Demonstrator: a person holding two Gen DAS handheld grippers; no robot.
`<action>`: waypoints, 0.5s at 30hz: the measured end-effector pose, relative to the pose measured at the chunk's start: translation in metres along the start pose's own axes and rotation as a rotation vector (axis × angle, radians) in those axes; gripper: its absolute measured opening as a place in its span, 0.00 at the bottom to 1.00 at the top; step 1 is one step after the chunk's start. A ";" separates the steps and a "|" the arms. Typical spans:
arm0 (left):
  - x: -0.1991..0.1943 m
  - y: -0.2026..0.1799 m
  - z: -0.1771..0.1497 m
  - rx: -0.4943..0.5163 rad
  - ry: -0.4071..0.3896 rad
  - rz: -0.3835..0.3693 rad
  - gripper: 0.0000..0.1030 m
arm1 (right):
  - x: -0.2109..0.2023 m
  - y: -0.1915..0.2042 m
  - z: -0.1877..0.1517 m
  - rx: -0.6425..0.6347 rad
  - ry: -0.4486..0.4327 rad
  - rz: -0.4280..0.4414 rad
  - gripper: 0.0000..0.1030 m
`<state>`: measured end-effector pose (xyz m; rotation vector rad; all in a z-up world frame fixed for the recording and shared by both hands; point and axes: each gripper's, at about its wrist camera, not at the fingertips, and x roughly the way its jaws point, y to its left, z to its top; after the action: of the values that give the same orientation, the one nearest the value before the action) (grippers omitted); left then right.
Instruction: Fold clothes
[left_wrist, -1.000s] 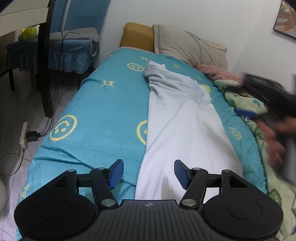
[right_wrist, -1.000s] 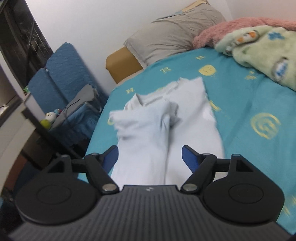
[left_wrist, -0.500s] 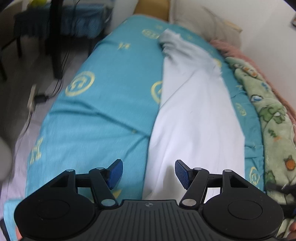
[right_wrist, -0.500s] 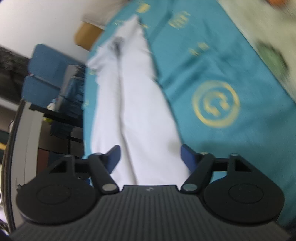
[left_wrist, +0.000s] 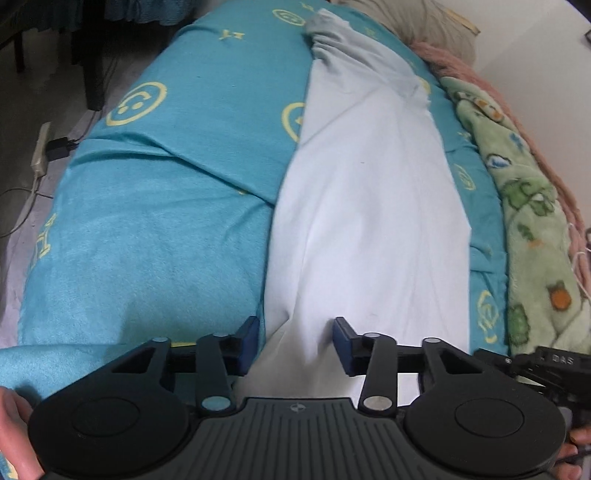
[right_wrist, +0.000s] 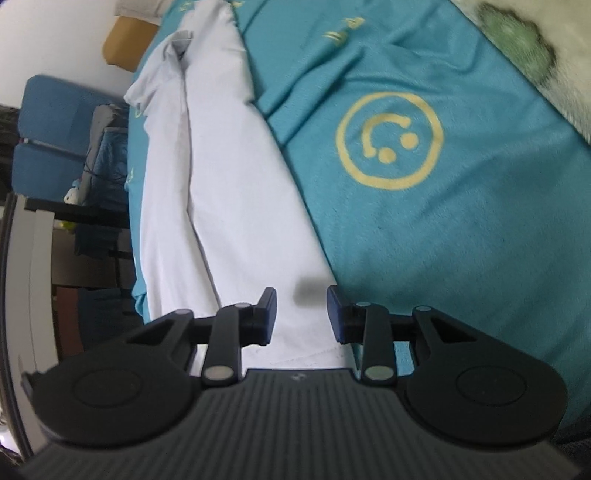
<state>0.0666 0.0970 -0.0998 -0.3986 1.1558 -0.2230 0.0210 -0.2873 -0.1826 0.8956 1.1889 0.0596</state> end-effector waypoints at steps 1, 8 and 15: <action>-0.003 0.000 -0.001 -0.003 -0.006 -0.014 0.34 | 0.001 -0.001 0.000 0.004 0.006 0.000 0.33; -0.023 -0.008 -0.005 0.031 -0.082 -0.033 0.29 | -0.011 0.001 -0.003 -0.008 -0.081 -0.091 0.38; -0.025 -0.015 -0.006 0.070 -0.086 -0.028 0.33 | -0.008 -0.001 -0.001 -0.004 -0.066 -0.076 0.56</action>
<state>0.0518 0.0916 -0.0747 -0.3595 1.0551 -0.2676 0.0166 -0.2907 -0.1771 0.8419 1.1598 -0.0284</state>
